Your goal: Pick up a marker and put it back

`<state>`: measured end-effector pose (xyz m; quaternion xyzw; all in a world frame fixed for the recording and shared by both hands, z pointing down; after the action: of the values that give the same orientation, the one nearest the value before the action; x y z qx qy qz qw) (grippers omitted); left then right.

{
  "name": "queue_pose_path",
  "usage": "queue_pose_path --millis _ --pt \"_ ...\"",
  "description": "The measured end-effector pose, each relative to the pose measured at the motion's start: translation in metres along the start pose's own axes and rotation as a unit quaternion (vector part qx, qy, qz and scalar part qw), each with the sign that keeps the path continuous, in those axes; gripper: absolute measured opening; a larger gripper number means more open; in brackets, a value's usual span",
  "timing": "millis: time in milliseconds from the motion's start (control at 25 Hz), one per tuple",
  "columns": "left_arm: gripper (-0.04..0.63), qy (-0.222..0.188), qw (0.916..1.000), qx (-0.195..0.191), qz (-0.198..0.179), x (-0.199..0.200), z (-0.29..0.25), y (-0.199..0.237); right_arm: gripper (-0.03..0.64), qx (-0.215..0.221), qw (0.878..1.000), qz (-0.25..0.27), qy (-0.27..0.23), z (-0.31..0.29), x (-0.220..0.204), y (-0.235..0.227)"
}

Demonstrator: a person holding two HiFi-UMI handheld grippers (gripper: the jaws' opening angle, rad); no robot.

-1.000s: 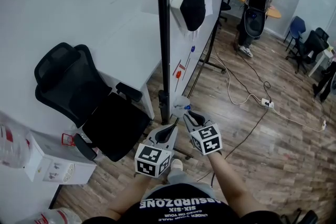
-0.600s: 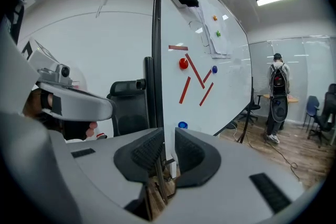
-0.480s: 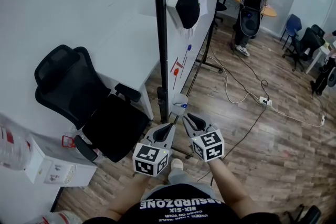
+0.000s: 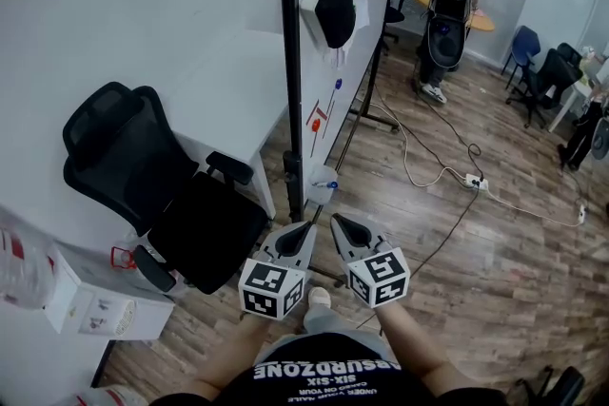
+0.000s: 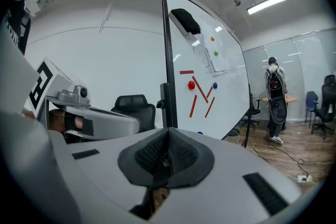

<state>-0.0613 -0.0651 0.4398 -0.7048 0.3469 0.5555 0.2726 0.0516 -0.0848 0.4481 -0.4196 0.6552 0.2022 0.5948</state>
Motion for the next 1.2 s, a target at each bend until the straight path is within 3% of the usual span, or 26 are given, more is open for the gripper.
queue_pose_path --millis 1200 --pt "0.008 -0.009 0.9999 0.008 -0.006 0.001 0.030 -0.025 -0.002 0.005 1.000 -0.004 -0.016 0.038 -0.001 0.029"
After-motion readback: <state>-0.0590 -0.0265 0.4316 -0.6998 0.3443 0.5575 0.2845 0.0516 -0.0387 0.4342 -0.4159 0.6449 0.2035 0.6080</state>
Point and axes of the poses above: the fingertips, and each gripper's own axes: z backward along the fingers, y to its left, x out of its top, the point moved 6 cm from there along z, backward along the fingers, and after that the axes turned 10 degrees about -z, right-handed, at the moved point
